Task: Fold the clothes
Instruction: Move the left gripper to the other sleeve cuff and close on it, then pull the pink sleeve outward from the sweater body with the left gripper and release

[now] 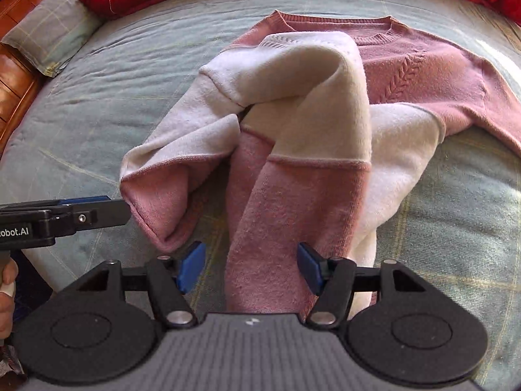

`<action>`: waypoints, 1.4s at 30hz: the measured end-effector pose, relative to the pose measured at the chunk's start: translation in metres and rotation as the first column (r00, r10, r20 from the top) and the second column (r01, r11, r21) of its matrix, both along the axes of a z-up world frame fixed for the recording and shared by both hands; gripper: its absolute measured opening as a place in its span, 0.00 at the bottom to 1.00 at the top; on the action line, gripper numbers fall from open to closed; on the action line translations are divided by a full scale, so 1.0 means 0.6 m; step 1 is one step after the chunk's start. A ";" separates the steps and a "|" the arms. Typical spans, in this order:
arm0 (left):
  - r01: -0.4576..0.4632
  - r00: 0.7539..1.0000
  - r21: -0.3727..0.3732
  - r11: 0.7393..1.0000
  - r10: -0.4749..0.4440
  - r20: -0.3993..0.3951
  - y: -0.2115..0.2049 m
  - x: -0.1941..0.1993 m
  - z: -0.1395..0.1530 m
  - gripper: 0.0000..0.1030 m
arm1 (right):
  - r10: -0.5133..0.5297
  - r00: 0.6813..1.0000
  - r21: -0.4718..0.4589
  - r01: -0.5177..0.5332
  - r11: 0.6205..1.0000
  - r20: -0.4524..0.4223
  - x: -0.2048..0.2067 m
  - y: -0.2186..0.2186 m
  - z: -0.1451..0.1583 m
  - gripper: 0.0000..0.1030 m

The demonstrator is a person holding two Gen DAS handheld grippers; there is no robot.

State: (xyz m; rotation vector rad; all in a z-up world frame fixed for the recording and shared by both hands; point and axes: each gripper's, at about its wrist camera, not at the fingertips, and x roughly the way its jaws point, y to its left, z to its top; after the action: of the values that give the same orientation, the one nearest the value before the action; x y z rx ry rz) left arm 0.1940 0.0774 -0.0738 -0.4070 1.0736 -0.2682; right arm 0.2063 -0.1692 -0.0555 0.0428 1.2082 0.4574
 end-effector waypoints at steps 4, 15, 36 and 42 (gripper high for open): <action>0.002 0.999 0.000 1.000 -0.002 -0.044 -0.026 0.017 -0.029 0.47 | 0.011 1.000 -0.002 -0.011 1.000 0.001 0.001 0.002 0.001 0.65; 0.006 1.000 0.079 0.997 -0.008 0.023 -0.053 0.033 -0.032 0.07 | 0.093 0.995 -0.068 -0.090 0.994 0.042 -0.014 0.024 0.012 0.70; -0.107 0.959 0.578 0.809 -0.069 0.275 0.078 0.098 0.142 0.05 | 0.046 0.998 -0.037 -0.045 0.998 0.042 -0.015 0.011 0.020 0.71; 0.066 0.938 0.574 0.816 -0.247 0.244 -0.010 0.074 0.127 0.05 | 0.040 0.998 -0.033 -0.038 0.999 0.041 -0.015 0.006 0.020 0.71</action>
State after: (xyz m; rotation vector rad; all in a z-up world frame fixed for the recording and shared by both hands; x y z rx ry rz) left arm 0.2387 0.0714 0.0026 0.2555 0.8249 -0.1456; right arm 0.1971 -0.1655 -0.0437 -0.0178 1.1767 0.4709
